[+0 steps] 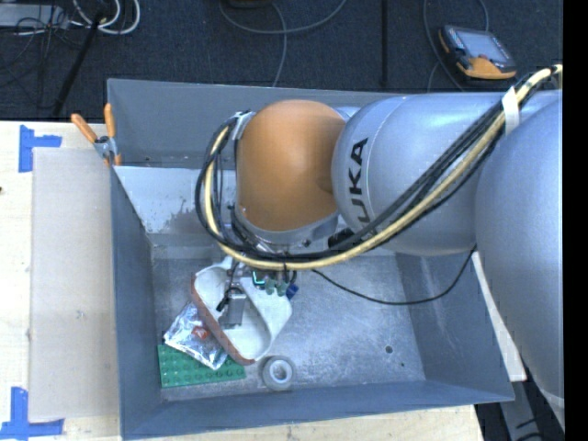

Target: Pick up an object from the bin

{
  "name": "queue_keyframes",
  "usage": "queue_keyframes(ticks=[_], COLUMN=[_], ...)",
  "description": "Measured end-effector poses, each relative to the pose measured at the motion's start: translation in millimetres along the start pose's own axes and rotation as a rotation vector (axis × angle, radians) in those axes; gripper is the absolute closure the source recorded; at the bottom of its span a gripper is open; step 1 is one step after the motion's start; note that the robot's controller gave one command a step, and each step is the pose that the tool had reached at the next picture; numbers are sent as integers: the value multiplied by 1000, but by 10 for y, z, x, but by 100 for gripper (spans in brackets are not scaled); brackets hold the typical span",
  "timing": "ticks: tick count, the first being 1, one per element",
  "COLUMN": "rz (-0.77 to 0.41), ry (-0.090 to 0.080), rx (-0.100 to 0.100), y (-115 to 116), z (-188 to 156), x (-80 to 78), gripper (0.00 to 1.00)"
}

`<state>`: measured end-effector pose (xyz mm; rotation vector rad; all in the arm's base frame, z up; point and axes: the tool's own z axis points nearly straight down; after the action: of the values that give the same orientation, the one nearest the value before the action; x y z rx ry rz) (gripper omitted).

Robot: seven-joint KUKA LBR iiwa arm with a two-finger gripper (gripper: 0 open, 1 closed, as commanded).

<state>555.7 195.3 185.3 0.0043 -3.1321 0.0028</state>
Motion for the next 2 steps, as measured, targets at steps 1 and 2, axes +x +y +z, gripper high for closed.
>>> queue_keyframes(ticks=[1,2], rz=[-166,-92], ry=[-5,-6], rx=[-1,1], y=[455,137], z=[1188,855], x=[607,738], gripper=[0,0])
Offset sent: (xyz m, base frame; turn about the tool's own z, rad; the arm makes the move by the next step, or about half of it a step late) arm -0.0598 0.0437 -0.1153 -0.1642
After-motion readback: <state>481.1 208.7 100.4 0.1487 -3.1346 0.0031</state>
